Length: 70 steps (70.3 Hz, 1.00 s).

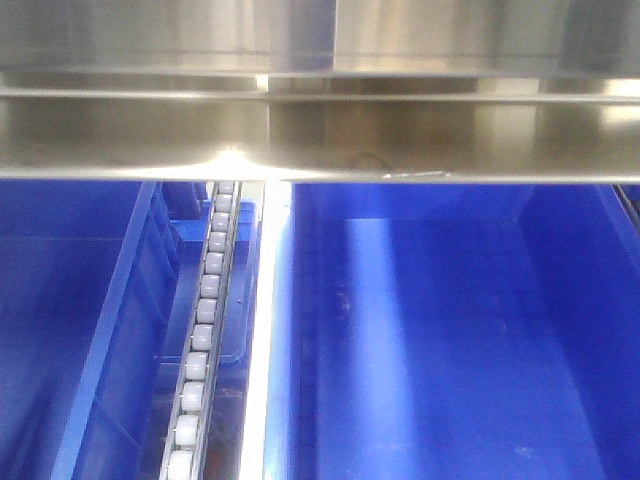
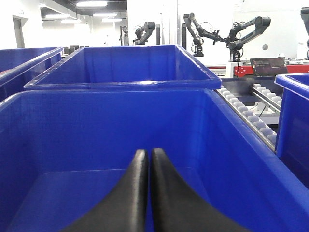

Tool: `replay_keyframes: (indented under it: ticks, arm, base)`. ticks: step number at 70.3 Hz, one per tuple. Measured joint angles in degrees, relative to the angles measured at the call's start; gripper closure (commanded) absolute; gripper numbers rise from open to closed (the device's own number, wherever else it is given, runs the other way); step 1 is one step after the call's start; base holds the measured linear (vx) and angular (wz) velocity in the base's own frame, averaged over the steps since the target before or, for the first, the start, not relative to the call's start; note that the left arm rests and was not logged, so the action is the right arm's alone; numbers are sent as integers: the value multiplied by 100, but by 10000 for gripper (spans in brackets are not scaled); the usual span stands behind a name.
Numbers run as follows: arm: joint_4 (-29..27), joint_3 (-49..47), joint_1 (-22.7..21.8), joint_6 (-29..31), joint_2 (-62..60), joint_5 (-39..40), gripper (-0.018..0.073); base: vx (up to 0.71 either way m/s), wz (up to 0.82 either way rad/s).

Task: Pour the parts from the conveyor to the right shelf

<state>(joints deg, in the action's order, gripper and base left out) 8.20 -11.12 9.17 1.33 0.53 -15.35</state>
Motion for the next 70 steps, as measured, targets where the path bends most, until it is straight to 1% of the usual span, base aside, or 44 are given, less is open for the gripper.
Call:
replay_keyframes:
  ticks: [52, 58, 70]
  arm:
    - [0, 0, 0, 0, 0, 0, 568]
    - [0, 0, 0, 0, 0, 147, 568]
    - [-18, 0, 0, 0, 25, 775, 568]
  base:
    - [0, 0]
    - [0, 0]
    - [0, 0]
